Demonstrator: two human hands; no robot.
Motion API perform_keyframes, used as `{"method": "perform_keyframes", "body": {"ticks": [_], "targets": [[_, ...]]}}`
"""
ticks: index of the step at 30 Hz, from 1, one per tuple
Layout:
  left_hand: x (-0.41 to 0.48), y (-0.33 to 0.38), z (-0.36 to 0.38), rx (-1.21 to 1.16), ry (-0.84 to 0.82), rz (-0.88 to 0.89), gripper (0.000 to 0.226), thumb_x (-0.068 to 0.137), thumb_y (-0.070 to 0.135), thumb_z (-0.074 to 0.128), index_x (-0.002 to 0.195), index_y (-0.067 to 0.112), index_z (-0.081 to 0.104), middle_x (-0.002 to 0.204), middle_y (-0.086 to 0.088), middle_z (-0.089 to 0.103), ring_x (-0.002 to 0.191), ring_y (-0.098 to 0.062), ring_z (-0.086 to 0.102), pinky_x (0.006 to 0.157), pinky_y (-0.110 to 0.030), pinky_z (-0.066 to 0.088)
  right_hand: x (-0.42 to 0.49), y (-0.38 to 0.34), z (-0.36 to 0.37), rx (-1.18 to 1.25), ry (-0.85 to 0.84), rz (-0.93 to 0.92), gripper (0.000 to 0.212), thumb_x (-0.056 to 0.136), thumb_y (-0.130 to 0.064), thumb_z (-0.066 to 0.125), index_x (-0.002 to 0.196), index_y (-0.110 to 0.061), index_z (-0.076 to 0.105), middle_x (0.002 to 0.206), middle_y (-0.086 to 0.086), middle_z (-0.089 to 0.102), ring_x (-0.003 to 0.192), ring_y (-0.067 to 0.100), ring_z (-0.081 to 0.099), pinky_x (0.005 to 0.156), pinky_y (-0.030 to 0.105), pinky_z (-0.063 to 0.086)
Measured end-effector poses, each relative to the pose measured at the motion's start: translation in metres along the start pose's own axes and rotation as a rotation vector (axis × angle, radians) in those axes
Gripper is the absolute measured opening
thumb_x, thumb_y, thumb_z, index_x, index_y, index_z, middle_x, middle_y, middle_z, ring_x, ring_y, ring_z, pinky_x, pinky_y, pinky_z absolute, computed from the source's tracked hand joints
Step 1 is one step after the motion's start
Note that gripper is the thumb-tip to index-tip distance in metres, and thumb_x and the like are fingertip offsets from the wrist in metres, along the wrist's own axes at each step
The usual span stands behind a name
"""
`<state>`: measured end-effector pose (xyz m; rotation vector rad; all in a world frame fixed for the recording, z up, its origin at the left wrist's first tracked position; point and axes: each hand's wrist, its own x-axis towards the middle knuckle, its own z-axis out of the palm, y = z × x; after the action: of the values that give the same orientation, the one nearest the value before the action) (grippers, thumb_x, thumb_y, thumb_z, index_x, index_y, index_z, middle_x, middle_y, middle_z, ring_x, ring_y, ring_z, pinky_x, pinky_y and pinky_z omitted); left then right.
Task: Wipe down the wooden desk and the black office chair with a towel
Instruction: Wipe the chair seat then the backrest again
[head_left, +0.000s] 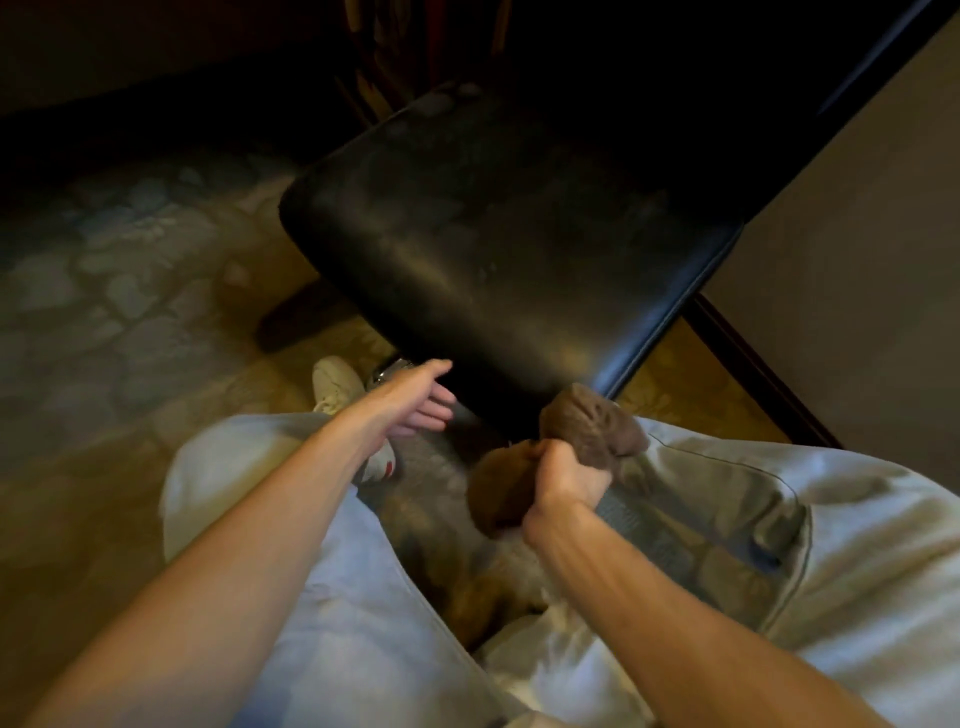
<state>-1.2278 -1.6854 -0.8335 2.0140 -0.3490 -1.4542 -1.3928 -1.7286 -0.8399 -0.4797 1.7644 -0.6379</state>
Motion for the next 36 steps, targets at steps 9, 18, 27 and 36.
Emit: {"method": "perform_keyframes", "body": {"ticks": [9, 18, 27, 36], "targets": [[0.024, -0.020, -0.060, -0.570, 0.631, 0.111, 0.055, 0.105, 0.048, 0.045, 0.151, 0.017, 0.039, 0.147, -0.008, 0.048, 0.133, -0.029, 0.047, 0.111, -0.043, 0.037, 0.059, -0.067, -0.016, -0.174, 0.287, -0.210, 0.081, 0.090, -0.017, 0.065, 0.159, -0.020, 0.023, 0.156, 0.020, 0.037, 0.140, 0.042, 0.041, 0.117, 0.046, 0.033], [0.036, -0.011, -0.067, -0.656, 0.635, 0.132, 0.064, 0.104, 0.062, 0.035, 0.156, 0.024, 0.038, 0.153, -0.001, 0.048, 0.140, -0.023, 0.044, 0.113, -0.039, 0.035, 0.063, -0.099, 0.006, -0.555, 0.256, -0.492, 0.078, 0.087, -0.014, 0.066, 0.153, -0.038, 0.031, 0.165, 0.008, 0.018, 0.144, 0.040, 0.025, 0.118, 0.057, 0.026], [0.029, -0.028, -0.061, -0.620, 0.724, 0.008, 0.075, 0.090, 0.082, 0.031, 0.094, 0.020, 0.073, 0.101, -0.007, 0.075, 0.098, -0.028, 0.068, 0.101, -0.050, 0.051, -0.042, -0.009, 0.093, -0.931, -0.226, -0.725, 0.079, 0.075, -0.020, 0.070, 0.144, -0.041, 0.039, 0.155, 0.004, 0.023, 0.141, 0.035, 0.020, 0.120, 0.059, 0.021], [0.031, -0.026, -0.064, -0.652, 0.586, 0.038, 0.061, 0.103, 0.065, 0.032, 0.099, 0.020, 0.071, 0.104, -0.003, 0.074, 0.099, -0.019, 0.068, 0.090, -0.038, 0.050, 0.028, -0.156, 0.047, -0.600, -0.119, -1.072, 0.088, 0.069, -0.023, 0.064, 0.151, -0.035, 0.036, 0.144, 0.004, 0.052, 0.132, 0.028, 0.048, 0.115, 0.047, 0.039]]}}
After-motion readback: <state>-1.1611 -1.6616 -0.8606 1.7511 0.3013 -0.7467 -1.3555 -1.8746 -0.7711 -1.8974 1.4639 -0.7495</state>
